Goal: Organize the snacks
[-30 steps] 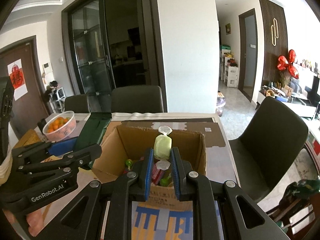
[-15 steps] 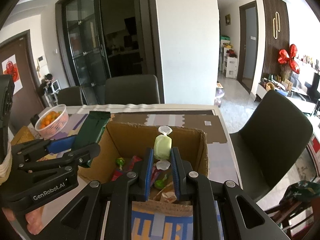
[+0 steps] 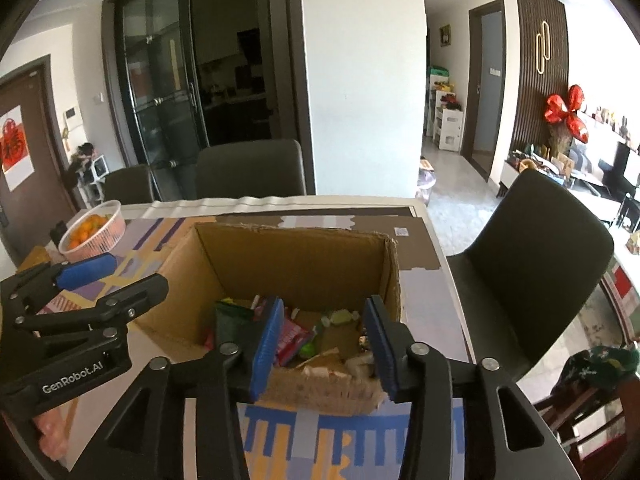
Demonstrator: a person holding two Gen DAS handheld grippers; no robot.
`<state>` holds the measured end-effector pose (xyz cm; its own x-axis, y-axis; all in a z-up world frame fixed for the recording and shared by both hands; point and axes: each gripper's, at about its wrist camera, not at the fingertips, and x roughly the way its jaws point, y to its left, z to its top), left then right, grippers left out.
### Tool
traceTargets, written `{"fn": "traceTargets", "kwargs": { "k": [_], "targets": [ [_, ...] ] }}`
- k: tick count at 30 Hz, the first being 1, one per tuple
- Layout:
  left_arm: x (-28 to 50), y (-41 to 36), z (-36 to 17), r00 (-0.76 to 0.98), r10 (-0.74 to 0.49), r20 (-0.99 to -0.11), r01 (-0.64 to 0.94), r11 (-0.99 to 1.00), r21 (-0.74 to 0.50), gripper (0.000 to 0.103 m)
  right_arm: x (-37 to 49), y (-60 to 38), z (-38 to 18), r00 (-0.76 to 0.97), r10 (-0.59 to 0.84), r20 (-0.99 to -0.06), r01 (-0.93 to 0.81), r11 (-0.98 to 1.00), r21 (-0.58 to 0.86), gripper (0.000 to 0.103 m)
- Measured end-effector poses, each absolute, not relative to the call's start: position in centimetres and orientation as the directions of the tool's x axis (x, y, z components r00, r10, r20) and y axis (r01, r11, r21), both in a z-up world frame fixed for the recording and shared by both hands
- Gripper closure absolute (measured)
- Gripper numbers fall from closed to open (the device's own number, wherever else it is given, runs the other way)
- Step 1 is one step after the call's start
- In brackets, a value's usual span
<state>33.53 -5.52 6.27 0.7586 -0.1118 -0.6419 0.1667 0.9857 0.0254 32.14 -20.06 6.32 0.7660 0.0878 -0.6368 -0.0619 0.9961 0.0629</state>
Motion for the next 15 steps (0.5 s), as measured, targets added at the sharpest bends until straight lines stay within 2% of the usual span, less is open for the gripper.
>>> {"fn": "traceTargets", "kwargs": {
  "k": [2, 9, 15],
  "targets": [
    [32.4, -5.3, 6.5, 0.766, -0.117, -0.632, 0.167, 0.986, 0.021, 0.028, 30.8, -20.1, 6.7, 0.777, 0.094, -0.623, -0.061, 0.995, 0.074, 0.054],
    [27.5, -3.8, 6.8, 0.802, -0.085, -0.592, 0.119, 0.993, 0.02, 0.022, 26.7, -20.0, 7.9, 0.81, 0.093, -0.579, -0.054, 0.995, 0.084, 0.043],
    [23.8, -2.9, 6.9, 0.818, -0.071, -0.571, 0.092, 0.996, 0.007, 0.012, 23.6, -19.4, 8.3, 0.823, 0.095, -0.56, -0.058, 0.995, 0.085, 0.029]
  ]
}}
